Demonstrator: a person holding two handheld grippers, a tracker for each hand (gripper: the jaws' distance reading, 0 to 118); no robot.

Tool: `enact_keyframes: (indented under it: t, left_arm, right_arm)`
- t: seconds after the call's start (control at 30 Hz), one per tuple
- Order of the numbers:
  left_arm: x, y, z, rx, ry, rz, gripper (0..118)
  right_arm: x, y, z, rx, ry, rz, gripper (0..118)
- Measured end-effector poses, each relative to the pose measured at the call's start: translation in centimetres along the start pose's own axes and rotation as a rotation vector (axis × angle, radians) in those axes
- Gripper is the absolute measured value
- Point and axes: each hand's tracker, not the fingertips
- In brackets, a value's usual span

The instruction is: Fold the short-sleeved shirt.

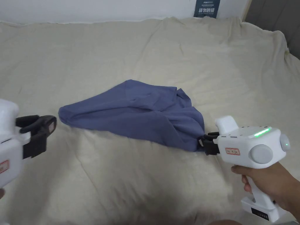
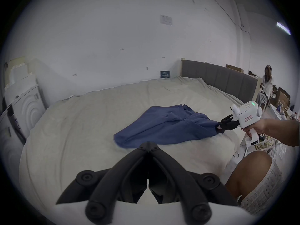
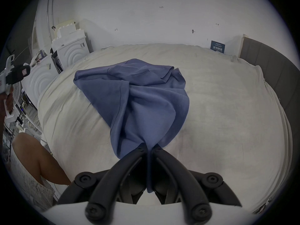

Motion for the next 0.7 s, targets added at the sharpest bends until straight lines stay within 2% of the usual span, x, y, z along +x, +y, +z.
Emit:
enact_keyframes:
  t: [0.37, 0.47, 0.63, 0.67, 0.7]
  left_arm:
    - [3.3, 5.8, -20.0, -0.153, -0.255, -0.268, 0]
    - [4.4, 6.8, -24.3, -0.221, -0.33, -0.356, 0]
    - [5.2, 8.1, -29.6, -0.296, -0.42, -0.42, 1]
    - [5.4, 8.2, -30.5, -0.31, -0.435, -0.462, 4]
    - [5.6, 8.3, -31.0, -0.318, -0.44, -0.49, 20]
  right_arm:
    - [0.8, 0.4, 0.9, 0.013, -0.005, -0.017, 5]
    - [0.7, 0.7, 1.1, 0.013, -0.007, -0.025, 5]
    - [1.0, 0.7, 0.9, 0.002, -0.015, -0.025, 5]
    - [0.9, 0.7, 0.9, -0.002, -0.015, -0.024, 5]
    - [0.9, 0.7, 0.9, -0.004, -0.016, -0.026, 5]
